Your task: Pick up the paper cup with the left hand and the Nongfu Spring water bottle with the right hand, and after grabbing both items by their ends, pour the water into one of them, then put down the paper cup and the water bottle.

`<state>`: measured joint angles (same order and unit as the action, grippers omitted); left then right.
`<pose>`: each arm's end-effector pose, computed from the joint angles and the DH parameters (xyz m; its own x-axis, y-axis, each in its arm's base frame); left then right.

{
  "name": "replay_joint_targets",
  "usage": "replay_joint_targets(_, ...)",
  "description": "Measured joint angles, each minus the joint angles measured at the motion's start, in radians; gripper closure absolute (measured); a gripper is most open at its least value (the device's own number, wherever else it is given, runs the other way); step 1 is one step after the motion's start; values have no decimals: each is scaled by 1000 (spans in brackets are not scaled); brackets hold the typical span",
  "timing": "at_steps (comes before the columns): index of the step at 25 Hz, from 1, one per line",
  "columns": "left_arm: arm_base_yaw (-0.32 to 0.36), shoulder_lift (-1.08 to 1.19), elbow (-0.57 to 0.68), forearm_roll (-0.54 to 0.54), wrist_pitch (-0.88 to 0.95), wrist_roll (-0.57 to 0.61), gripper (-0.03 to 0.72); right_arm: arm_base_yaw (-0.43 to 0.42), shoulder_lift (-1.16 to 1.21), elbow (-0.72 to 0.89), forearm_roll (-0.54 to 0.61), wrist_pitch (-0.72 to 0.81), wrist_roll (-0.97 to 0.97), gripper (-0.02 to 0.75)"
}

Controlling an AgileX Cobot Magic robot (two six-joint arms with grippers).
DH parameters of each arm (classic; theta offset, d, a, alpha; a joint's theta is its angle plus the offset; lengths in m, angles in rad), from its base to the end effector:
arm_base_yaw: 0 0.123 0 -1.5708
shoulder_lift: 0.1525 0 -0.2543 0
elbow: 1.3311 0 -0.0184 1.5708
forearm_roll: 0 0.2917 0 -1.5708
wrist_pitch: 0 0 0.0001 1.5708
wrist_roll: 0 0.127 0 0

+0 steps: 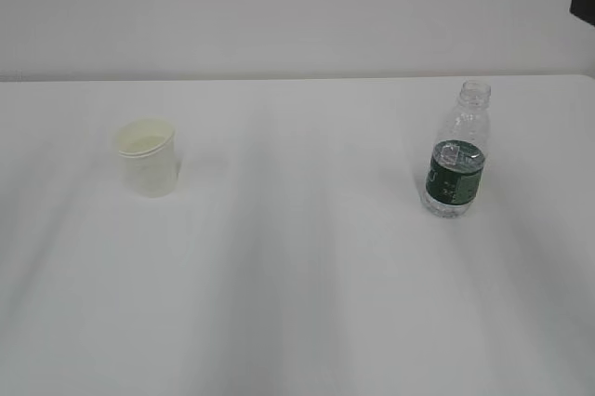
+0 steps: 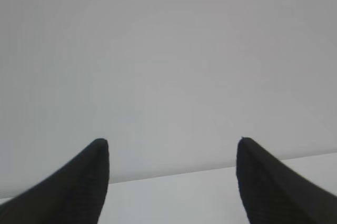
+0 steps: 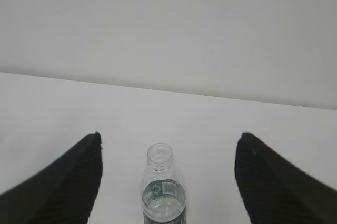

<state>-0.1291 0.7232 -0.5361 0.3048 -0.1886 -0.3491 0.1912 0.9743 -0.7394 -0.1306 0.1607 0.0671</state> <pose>0.2526 -0.0400 0.3176 0.0703 -0.0588 -0.9958 0.1879 0.9812 -0.0447 0.2980 0.0550 0.2894 -0.2856 -0.1182 -0.9510 -0.1885 0.9799 -0.0652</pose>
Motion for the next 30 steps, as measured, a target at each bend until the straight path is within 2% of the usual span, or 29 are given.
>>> replay_joint_targets(14,0,-228,0,0,234,0,149,0,-245,0,0,252,-2,150)
replay_joint_targets(30,0,-494,-16,0,538,0,151,0,-449,0,3,420,-2,150)
